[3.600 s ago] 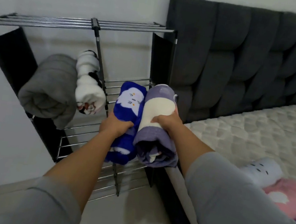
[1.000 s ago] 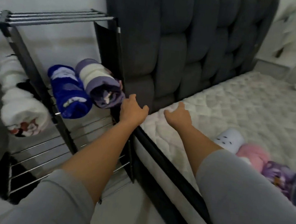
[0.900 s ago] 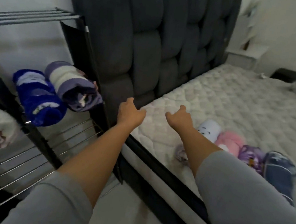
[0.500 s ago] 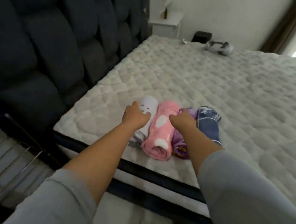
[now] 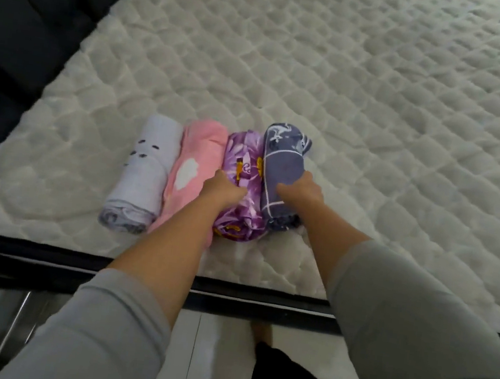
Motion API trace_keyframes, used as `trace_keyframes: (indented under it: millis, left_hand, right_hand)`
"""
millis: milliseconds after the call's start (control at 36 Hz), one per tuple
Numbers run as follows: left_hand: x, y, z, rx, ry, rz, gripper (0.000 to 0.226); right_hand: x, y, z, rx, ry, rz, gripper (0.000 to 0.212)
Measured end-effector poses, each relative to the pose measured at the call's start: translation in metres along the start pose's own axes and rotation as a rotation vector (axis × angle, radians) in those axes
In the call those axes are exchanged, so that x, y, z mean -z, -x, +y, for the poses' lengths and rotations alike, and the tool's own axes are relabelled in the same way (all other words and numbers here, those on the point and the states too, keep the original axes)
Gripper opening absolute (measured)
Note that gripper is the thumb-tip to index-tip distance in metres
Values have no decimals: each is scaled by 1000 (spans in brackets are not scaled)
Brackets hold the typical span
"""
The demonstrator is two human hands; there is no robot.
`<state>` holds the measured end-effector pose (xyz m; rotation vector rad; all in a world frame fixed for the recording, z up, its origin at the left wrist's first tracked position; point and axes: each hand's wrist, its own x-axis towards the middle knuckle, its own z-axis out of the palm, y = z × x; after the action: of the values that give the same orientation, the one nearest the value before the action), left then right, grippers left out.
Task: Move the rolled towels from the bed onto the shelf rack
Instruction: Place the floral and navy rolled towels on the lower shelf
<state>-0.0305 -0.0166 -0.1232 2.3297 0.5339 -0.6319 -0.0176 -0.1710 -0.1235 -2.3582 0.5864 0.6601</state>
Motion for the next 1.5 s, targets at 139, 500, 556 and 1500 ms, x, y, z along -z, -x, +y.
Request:
trace_keyframes:
  millis: [139,500,556,1500]
  left_hand:
    - [-30,-34,6,92,25,-75,100]
    - [-67,-97,-16,236,84,-57,139]
    - [-70,-103,-19,221,109,-22,138]
    - [41,105,-63,147,409,329,114]
  right_hand:
    - [5,-35,8,37,-3,-64,65]
    - [-40,-99,17,-115,-3,-176,133]
    - [-42,-107,18,-135,-39,-184,138]
    - [-7,82,-29,372,-225,-21,103]
